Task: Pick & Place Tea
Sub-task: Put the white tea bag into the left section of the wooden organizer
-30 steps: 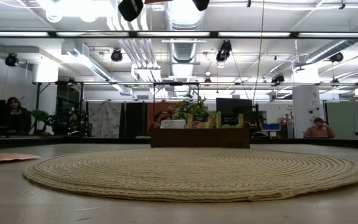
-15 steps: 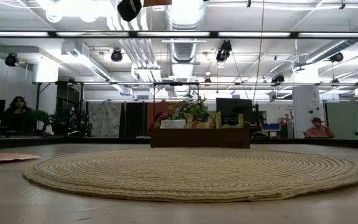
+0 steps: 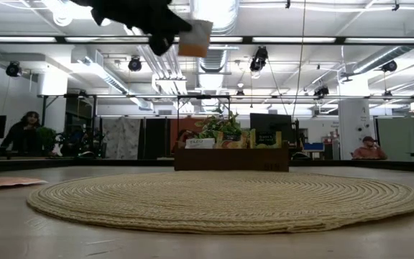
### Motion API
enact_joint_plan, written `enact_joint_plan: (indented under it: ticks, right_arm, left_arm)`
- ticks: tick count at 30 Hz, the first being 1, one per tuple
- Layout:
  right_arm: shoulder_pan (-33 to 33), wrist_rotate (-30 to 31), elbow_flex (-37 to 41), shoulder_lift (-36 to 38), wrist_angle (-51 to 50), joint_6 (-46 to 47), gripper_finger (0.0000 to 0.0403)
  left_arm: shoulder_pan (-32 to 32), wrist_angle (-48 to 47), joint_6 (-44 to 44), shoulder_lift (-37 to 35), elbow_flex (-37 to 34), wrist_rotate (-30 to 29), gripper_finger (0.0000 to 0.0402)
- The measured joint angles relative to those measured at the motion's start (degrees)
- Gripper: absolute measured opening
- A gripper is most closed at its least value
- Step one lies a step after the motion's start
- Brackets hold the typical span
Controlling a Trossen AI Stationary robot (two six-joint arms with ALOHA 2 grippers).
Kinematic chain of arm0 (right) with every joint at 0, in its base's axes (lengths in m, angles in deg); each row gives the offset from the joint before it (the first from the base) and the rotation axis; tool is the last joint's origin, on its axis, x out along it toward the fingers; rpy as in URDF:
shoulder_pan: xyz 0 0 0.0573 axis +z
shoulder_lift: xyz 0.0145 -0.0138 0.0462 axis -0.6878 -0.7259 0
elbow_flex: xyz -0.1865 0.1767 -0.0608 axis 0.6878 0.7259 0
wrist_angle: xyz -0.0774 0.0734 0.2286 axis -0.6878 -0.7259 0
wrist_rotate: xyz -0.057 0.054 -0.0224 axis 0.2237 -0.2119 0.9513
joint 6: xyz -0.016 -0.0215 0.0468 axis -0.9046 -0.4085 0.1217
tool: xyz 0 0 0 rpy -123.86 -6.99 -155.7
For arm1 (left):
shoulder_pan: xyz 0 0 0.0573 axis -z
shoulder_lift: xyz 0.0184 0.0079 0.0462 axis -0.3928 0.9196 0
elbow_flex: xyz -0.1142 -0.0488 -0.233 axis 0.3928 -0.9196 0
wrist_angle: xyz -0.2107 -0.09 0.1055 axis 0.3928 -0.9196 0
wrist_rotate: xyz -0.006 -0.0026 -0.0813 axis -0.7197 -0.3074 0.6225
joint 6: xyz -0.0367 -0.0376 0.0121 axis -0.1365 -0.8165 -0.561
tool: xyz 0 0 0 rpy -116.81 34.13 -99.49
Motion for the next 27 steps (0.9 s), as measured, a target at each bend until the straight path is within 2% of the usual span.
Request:
enact_joint_plan:
  ticks: [6,15,20,27]
  right_arm:
    - [0.0,0.2,0.0,0.8,-2.0,0.3,0.0149]
    - [0.0,0.1,0.0,0.8,-5.0,1.0,0.0139]
    - [0.0,0.2,0.0,0.7,-5.6,1.1,0.0137]
    - [0.0,0.2,0.0,0.7,-5.6,1.0,0.0137]
  left_arm:
    - [-2.7,6.7,2.6,6.8,-0.2,3.0,0.0000]
    - [-9.2,10.1,3.2,16.4,-1.1,9.9,0.0000]
    - [-12.4,18.5,0.8,19.1,-3.9,12.3,0.0000]
    - [-14.8,20.5,0.7,20.6,-7.1,13.5,0.0000]
